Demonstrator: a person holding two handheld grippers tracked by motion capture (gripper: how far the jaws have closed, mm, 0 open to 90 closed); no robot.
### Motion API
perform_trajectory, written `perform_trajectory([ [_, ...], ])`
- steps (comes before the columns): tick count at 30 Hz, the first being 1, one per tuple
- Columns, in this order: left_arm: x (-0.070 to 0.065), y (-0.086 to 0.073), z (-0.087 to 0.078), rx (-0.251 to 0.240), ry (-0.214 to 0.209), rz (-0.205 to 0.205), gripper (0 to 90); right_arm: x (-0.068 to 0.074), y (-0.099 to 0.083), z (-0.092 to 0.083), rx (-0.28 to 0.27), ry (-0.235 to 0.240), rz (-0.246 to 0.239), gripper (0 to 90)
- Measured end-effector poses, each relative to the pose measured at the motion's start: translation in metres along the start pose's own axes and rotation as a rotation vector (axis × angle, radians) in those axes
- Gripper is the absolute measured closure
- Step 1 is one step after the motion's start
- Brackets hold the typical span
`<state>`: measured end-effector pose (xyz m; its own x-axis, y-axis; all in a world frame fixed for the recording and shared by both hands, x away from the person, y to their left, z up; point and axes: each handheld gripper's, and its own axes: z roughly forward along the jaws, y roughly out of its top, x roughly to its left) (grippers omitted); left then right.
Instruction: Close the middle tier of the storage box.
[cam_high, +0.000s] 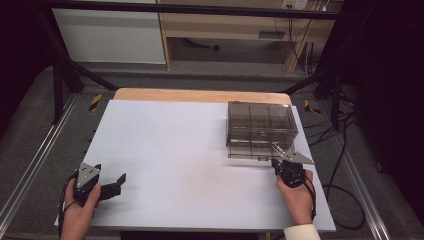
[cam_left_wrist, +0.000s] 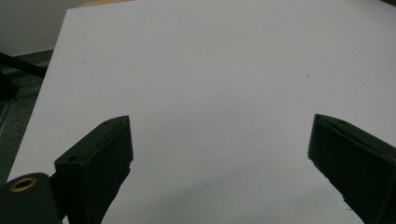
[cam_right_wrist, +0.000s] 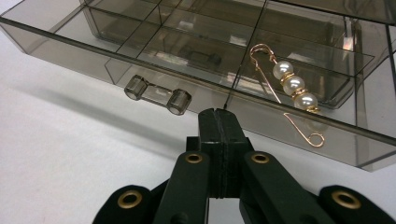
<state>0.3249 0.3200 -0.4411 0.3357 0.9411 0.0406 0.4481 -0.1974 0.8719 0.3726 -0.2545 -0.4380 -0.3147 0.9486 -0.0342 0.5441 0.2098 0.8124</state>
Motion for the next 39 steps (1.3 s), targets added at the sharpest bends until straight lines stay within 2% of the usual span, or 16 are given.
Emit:
perform_trajectory([
  [21, 0.0000, 0.0000, 0.0001, 0.001, 0.000, -0.001, 6.5, -0.0012, 0.0000, -0.0001, -0.006, -0.009, -0.002, 90.0],
  [39, 0.0023, -0.0004, -0.0005, -0.008, 0.007, -0.029, 6.5, -0.0021, 0.0003, 0.0028, -0.004, -0.002, -0.007, 90.0],
])
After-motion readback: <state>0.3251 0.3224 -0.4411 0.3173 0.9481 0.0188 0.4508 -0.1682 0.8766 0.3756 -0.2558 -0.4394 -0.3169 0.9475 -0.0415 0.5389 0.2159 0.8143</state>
